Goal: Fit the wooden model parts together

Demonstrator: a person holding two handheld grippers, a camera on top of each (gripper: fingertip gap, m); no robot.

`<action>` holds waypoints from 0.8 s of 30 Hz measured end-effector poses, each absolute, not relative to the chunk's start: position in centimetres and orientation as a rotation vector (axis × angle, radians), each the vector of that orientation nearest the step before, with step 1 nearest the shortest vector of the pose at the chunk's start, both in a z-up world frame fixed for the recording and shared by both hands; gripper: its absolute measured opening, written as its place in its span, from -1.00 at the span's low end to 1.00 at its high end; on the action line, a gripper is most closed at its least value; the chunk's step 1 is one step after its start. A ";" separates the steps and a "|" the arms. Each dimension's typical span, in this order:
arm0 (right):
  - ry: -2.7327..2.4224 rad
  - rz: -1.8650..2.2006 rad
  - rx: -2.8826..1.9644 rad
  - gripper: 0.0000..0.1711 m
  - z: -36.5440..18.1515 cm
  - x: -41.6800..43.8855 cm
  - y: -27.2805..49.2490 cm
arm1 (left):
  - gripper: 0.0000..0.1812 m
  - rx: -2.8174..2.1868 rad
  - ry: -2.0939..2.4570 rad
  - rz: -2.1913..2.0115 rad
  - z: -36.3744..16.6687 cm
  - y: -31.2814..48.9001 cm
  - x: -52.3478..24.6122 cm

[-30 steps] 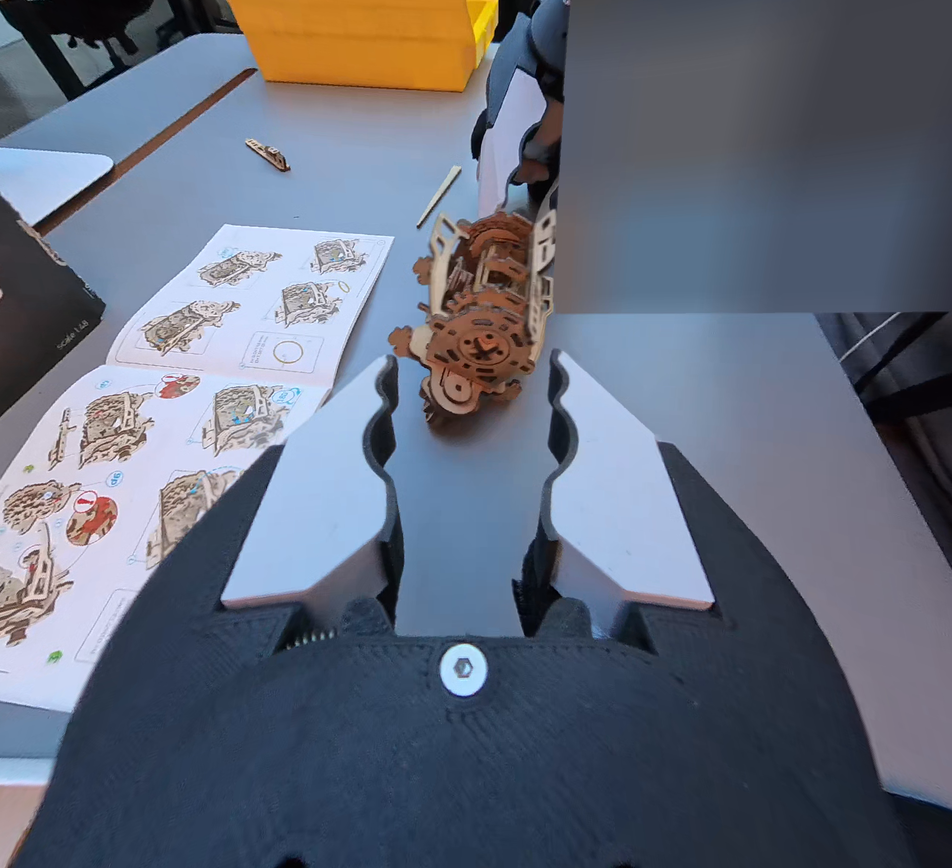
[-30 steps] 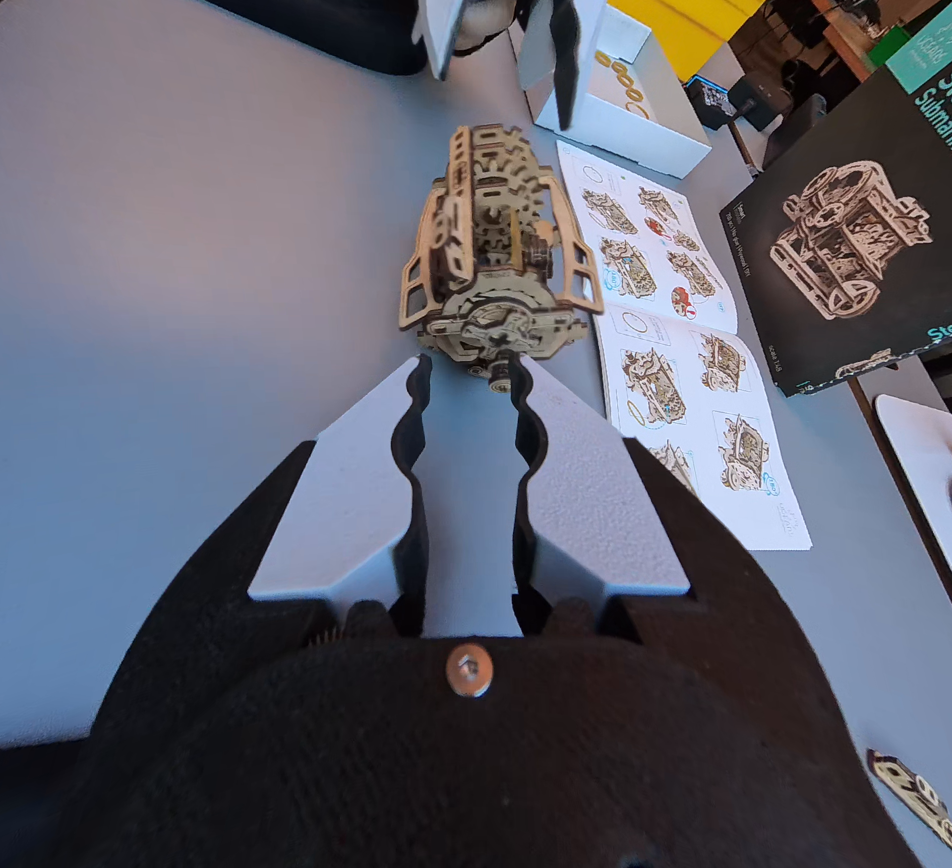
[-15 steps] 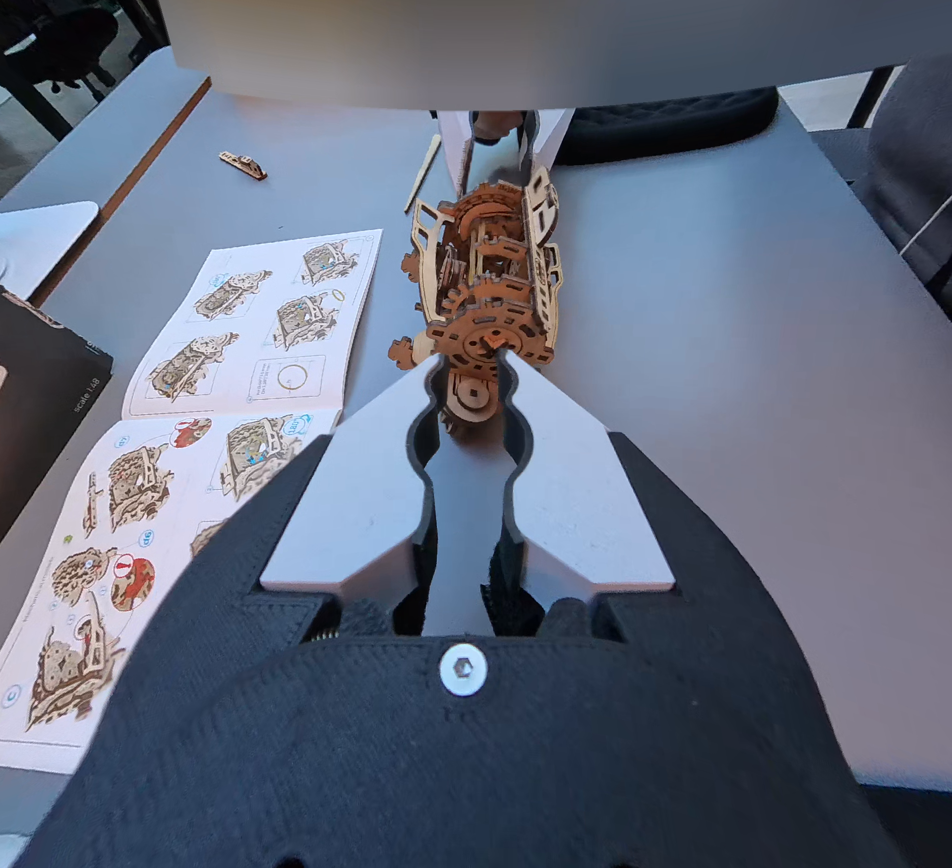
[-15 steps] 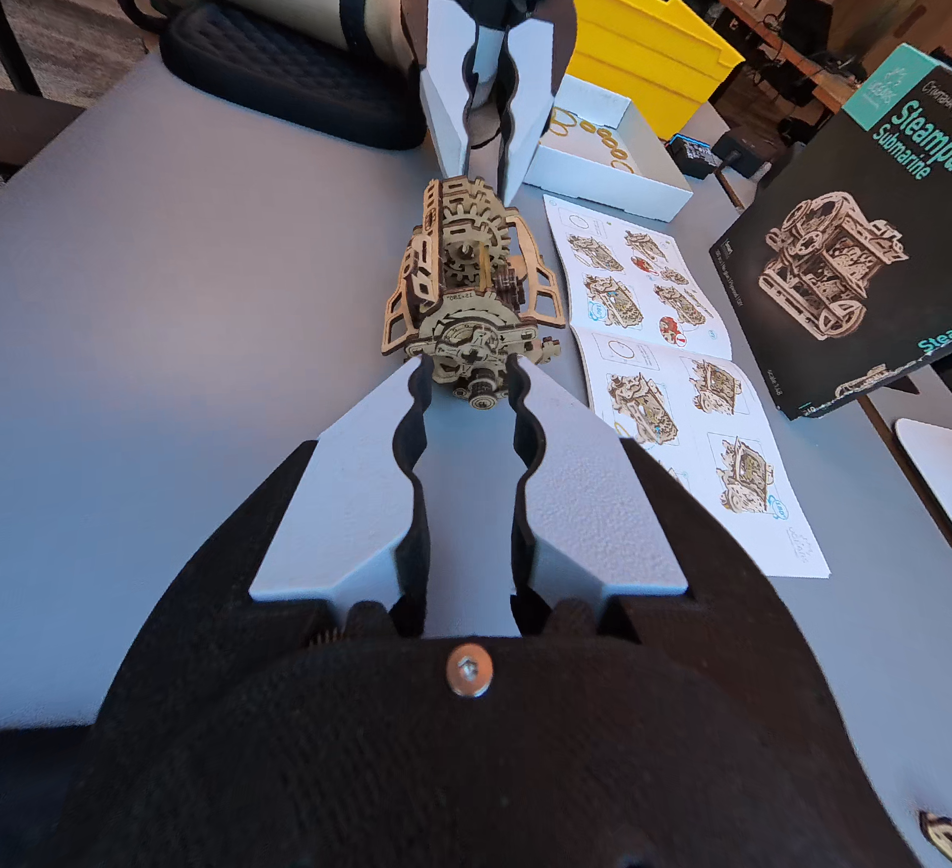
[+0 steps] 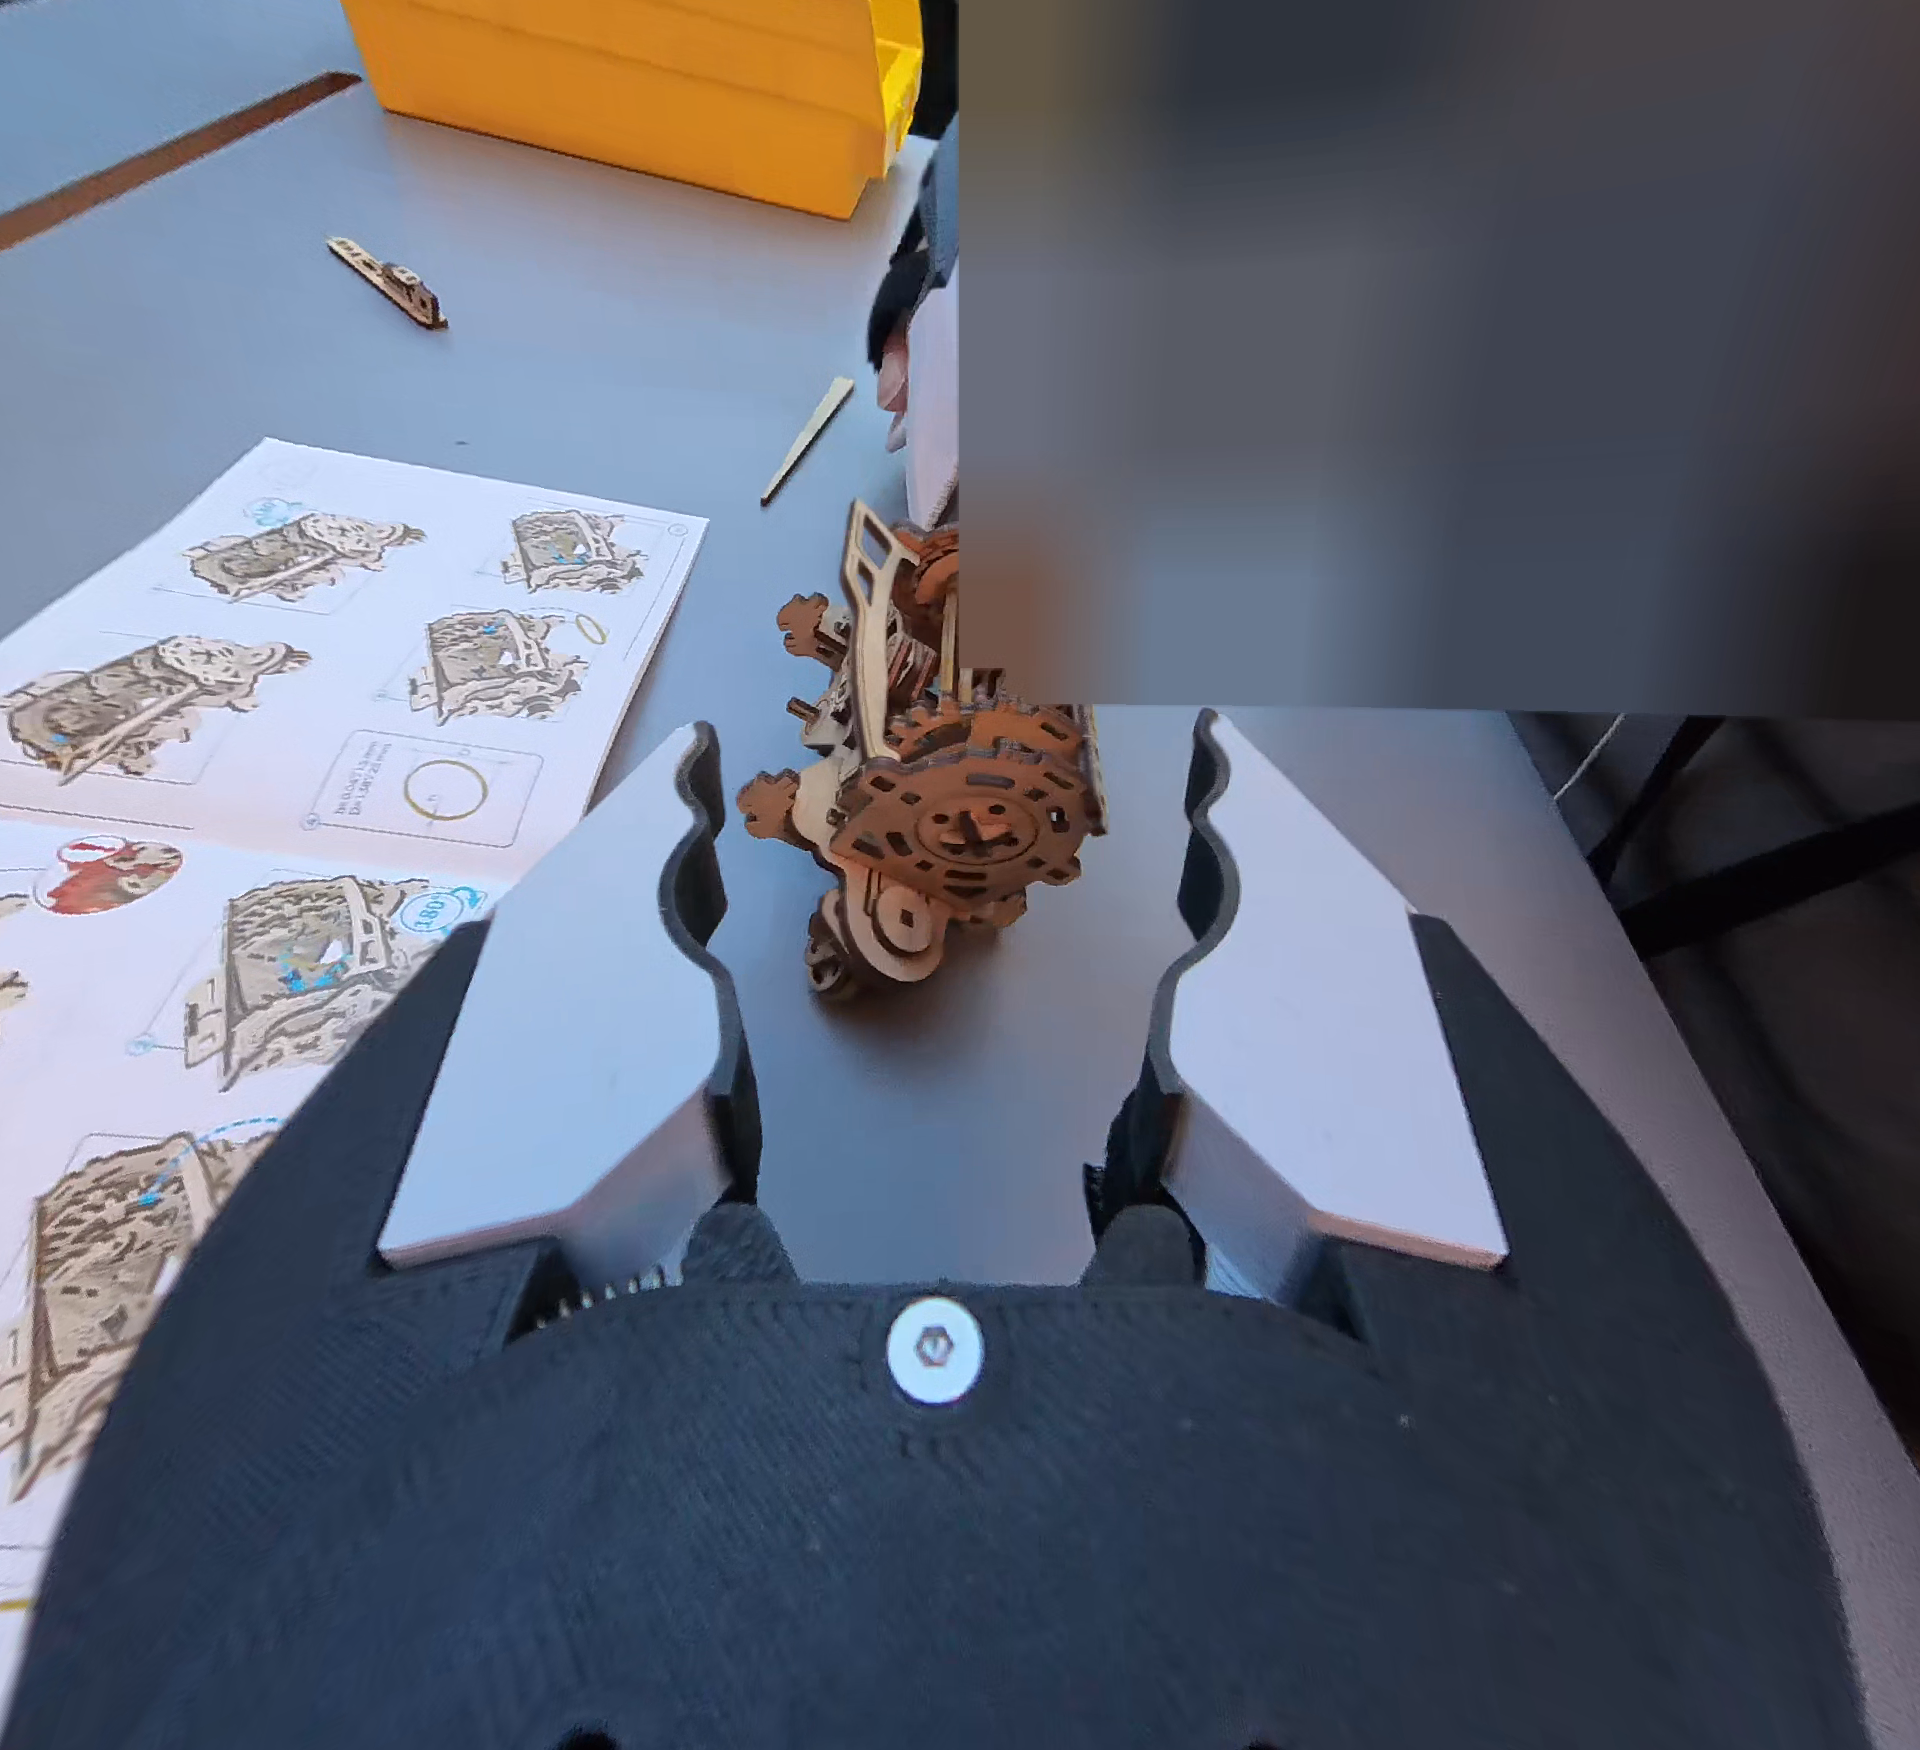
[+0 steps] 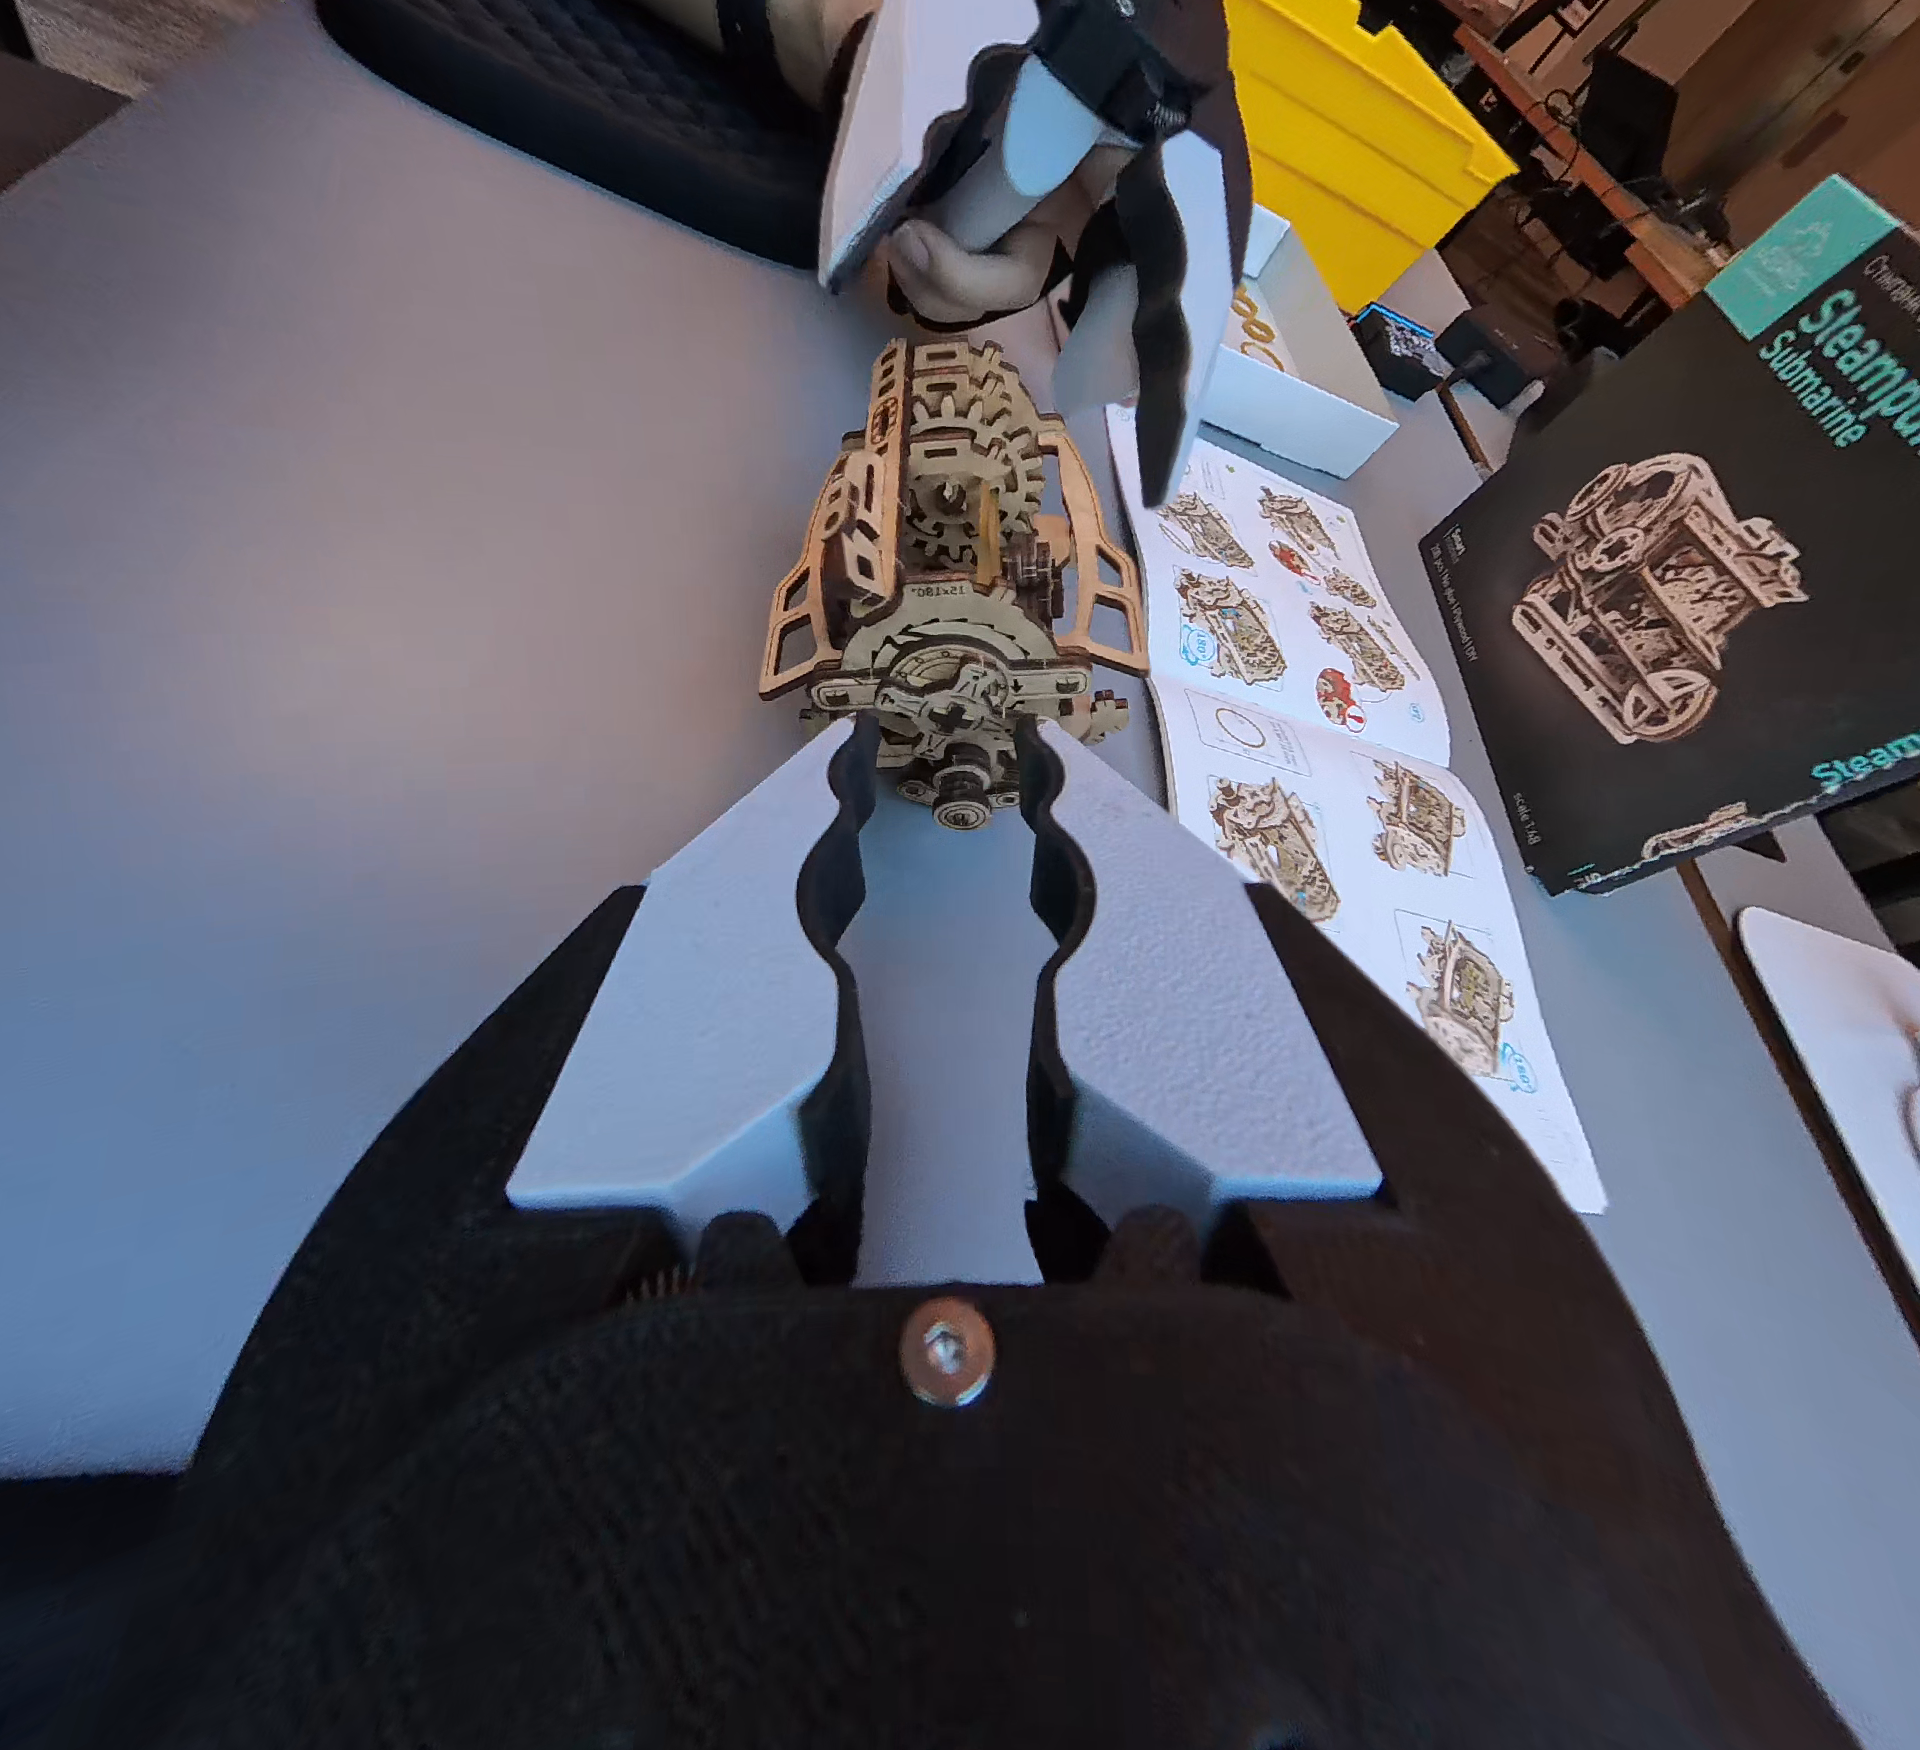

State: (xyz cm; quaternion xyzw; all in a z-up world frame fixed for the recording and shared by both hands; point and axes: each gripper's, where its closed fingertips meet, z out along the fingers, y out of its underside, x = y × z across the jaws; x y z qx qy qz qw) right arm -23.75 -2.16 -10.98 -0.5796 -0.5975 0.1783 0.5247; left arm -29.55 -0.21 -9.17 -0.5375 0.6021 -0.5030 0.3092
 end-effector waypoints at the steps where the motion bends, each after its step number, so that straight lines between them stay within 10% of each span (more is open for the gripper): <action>1: -1.436 0.401 -1.375 -0.70 -11.0 -23.8 -2.1 | 0.01 -1.444 1.590 -1.335 -9.4 0.0 -29.4; 24: -1.471 0.277 -1.314 -0.61 -11.2 -24.3 -1.7 | -0.04 -1.529 1.701 -1.397 -11.4 -0.3 -28.8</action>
